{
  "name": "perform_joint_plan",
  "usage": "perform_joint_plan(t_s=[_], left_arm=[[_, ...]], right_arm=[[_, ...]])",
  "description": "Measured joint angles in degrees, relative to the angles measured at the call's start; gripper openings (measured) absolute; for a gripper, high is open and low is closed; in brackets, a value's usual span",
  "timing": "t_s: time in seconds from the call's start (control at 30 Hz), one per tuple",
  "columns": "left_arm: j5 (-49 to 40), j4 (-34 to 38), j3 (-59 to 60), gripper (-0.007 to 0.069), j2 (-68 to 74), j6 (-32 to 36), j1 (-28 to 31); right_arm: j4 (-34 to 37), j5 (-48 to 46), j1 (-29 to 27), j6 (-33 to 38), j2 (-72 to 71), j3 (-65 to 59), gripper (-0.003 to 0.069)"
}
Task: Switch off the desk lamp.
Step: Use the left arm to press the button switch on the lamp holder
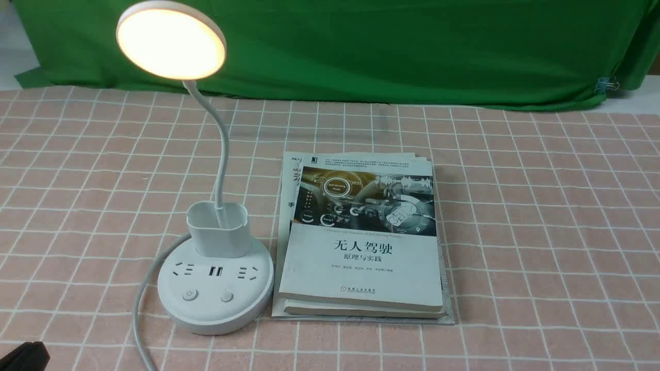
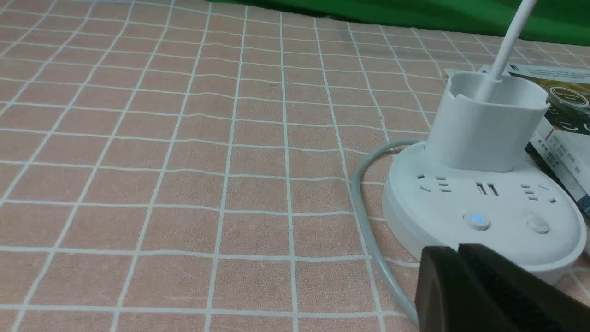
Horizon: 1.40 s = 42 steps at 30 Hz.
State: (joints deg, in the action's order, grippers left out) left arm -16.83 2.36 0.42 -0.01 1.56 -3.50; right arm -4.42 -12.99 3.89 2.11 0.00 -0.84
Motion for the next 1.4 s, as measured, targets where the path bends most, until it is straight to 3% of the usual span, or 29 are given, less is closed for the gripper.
perform_joint_plan(t_s=[0.77, 0.9, 1.0, 1.07, 1.27, 1.4], left_arm=[[0.5, 0.7, 0.0, 0.0004, 0.0, 0.1, 0.0], [5.3, 9.7, 0.0, 0.0004, 0.0, -1.1, 0.0], [12.3, 24.0, 0.0, 0.0004, 0.0, -1.9, 0.0], [16.8, 29.4, 0.0, 0.0004, 0.0, -2.2, 0.0], [21.5, 35.7, 0.0, 0.0004, 0.0, -3.1, 0.0], [12.6, 34.2, -5.9, 0.0004, 4.6, -3.5, 0.1]], right_arm=[[0.0, 0.0, 0.0, 0.0, 0.0, 0.0, 0.0240], [0.0, 0.0, 0.0, 0.0, 0.0, 0.0, 0.0240], [0.0, 0.0, 0.0, 0.0, 0.0, 0.0, 0.0240], [0.0, 0.0, 0.0, 0.0, 0.0, 0.0, 0.0240], [0.0, 0.0, 0.0, 0.0, 0.0, 0.0, 0.0240], [0.0, 0.0, 0.0, 0.0, 0.0, 0.0, 0.0240]])
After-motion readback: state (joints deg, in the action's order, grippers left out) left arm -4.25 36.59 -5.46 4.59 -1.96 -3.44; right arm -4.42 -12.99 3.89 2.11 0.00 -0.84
